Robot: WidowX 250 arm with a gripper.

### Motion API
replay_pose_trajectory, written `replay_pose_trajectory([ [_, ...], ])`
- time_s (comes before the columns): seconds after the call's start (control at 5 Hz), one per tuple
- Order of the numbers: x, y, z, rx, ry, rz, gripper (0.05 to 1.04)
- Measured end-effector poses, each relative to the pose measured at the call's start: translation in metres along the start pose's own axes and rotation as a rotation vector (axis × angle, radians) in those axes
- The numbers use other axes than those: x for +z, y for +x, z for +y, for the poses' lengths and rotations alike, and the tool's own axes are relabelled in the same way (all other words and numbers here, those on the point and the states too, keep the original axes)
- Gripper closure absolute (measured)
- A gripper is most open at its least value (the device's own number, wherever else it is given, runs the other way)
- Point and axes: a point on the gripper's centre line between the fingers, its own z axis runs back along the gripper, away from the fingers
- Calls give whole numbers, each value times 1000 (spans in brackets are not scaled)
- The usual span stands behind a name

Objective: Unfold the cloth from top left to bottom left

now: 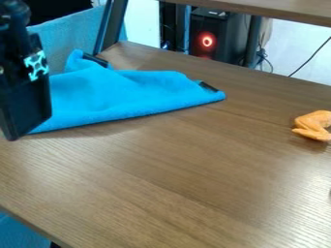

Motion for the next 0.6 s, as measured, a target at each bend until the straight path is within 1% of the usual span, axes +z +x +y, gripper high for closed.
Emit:
replay_pose_trajectory([
  [0.2,-1,0,0,-1,0,-2,84],
  [0.4,-15,23,21,42,40,-25,84],
  [0.6,-26,44,40,51,50,-36,84],
])
